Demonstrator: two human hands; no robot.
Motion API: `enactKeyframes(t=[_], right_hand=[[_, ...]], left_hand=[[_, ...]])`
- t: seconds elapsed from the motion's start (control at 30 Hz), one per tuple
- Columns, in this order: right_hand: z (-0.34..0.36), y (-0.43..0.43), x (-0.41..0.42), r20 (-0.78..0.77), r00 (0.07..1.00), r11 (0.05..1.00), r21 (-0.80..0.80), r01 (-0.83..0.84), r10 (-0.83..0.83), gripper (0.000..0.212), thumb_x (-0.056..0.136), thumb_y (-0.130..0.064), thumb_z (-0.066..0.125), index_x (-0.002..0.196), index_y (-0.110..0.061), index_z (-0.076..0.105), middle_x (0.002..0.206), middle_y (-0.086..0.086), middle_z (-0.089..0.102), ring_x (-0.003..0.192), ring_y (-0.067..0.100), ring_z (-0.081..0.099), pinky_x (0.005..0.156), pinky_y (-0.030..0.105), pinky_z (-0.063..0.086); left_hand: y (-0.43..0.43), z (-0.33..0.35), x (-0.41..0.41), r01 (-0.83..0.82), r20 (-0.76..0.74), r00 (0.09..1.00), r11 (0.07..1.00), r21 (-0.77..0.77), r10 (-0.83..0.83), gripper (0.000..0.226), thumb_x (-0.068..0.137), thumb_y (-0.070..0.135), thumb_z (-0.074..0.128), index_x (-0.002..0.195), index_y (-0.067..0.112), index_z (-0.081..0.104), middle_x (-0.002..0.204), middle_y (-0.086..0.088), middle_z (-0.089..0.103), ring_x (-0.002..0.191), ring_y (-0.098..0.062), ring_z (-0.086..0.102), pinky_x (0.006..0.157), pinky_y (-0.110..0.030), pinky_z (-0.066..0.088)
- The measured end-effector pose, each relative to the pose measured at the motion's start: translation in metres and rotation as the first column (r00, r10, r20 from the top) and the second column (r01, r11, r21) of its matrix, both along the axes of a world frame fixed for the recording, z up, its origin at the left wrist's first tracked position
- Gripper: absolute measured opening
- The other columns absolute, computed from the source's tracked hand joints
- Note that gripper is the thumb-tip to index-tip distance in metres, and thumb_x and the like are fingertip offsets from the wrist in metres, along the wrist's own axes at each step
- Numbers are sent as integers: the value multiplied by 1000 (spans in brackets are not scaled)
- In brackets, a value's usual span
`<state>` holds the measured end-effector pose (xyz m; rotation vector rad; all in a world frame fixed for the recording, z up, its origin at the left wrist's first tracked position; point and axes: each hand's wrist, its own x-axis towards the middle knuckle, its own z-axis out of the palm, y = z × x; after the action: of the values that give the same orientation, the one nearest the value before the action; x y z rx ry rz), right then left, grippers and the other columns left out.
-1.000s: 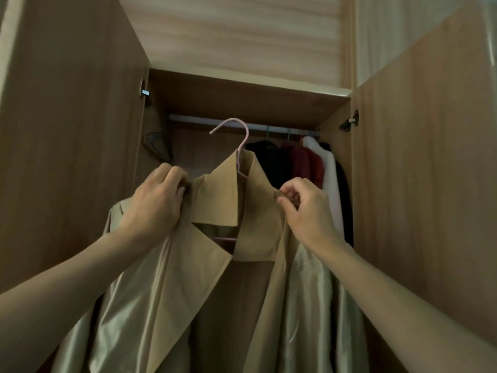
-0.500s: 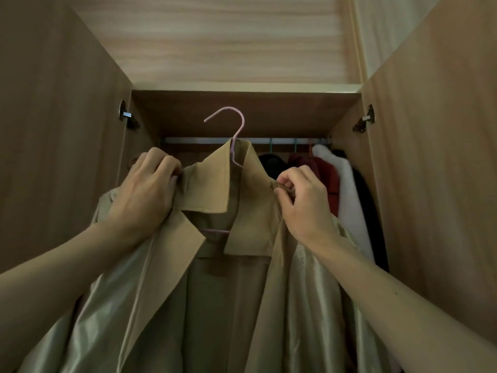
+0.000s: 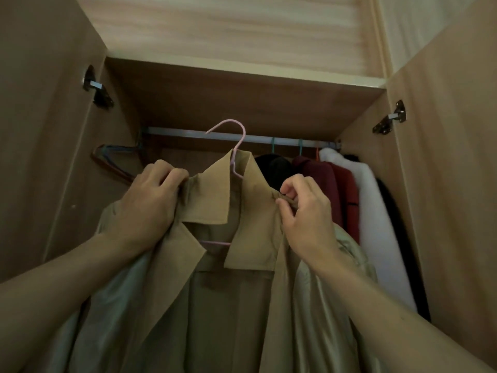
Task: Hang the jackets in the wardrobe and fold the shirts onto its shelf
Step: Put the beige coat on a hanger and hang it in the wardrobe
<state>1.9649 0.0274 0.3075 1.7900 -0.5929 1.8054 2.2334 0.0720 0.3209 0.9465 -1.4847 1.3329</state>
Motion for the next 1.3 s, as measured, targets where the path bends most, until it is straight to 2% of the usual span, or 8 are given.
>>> enactKeyframes(t=[0.17, 0.33, 0.53, 0.6, 0.7, 0.97, 1.17, 1.3], right_hand=[[24, -37, 27, 9, 993, 990, -81, 116, -116, 20, 83, -8, 66, 86, -22, 51, 83, -9, 47, 77, 7, 45, 65, 21, 37], [52, -74, 64, 56, 982, 976, -108, 188, -183, 22, 81, -6, 67, 84, -21, 51, 82, -8, 47, 75, 9, 45, 65, 22, 37], [68, -117, 85, 29, 972, 959, -155, 235, -234, 21, 82, -1, 61, 85, -20, 51, 84, -3, 45, 78, 15, 46, 67, 29, 39], [72, -133, 86, 15, 970, 956, -165, 241, -242, 21, 82, -1, 59, 86, -20, 52, 86, -2, 46, 79, 16, 46, 68, 30, 40], [77, -153, 87, 14, 974, 956, -193, 222, -224, 19, 84, -2, 57, 87, -20, 52, 88, -2, 45, 81, 16, 46, 68, 29, 37], [110, -185, 102, 9, 960, 924, -269, 272, -280, 10, 88, -10, 53, 91, -19, 56, 90, 1, 45, 84, 19, 46, 68, 40, 46], [139, -197, 111, -11, 934, 895, -288, 340, -358, 11, 88, -9, 53, 94, -17, 57, 93, 3, 45, 86, 23, 47, 65, 39, 43], [151, -207, 114, -10, 907, 869, -292, 400, -421, 12, 87, -8, 53, 94, -17, 56, 93, 3, 45, 86, 24, 47, 63, 39, 43]], left_hand=[[-56, 32, 36, 42, 96, 995, 998, -45, -37, 36, 96, 27, 34, 112, 3, 56, 102, -17, 50, 87, -31, 50, 65, -44, 48], [-106, 60, 71, 90, 114, 990, 993, -72, -81, 39, 96, 31, 33, 114, 5, 56, 102, -15, 52, 87, -30, 52, 65, -45, 50], [-161, 76, 88, 149, 95, 986, 984, -97, -140, 39, 96, 32, 31, 113, 7, 55, 103, -15, 52, 88, -30, 51, 67, -45, 48], [-177, 79, 89, 131, 104, 987, 987, -96, -121, 40, 97, 30, 31, 119, 6, 56, 105, -16, 53, 89, -32, 52, 68, -48, 49], [-194, 82, 89, 74, 128, 990, 990, -117, -59, 42, 98, 28, 31, 126, 8, 55, 106, -16, 53, 89, -31, 52, 67, -45, 49], [-224, 109, 98, -44, 98, 994, 991, -127, 57, 42, 95, 31, 32, 127, 12, 52, 109, -15, 52, 91, -29, 52, 65, -39, 47], [-253, 132, 108, -47, 86, 994, 981, -191, 64, 36, 93, 17, 57, 128, 12, 53, 107, -15, 52, 91, -31, 52, 64, -33, 37], [-275, 144, 110, -10, 93, 995, 980, -197, 29, 41, 91, 22, 60, 130, 13, 52, 109, -15, 52, 92, -30, 52, 65, -32, 35]])
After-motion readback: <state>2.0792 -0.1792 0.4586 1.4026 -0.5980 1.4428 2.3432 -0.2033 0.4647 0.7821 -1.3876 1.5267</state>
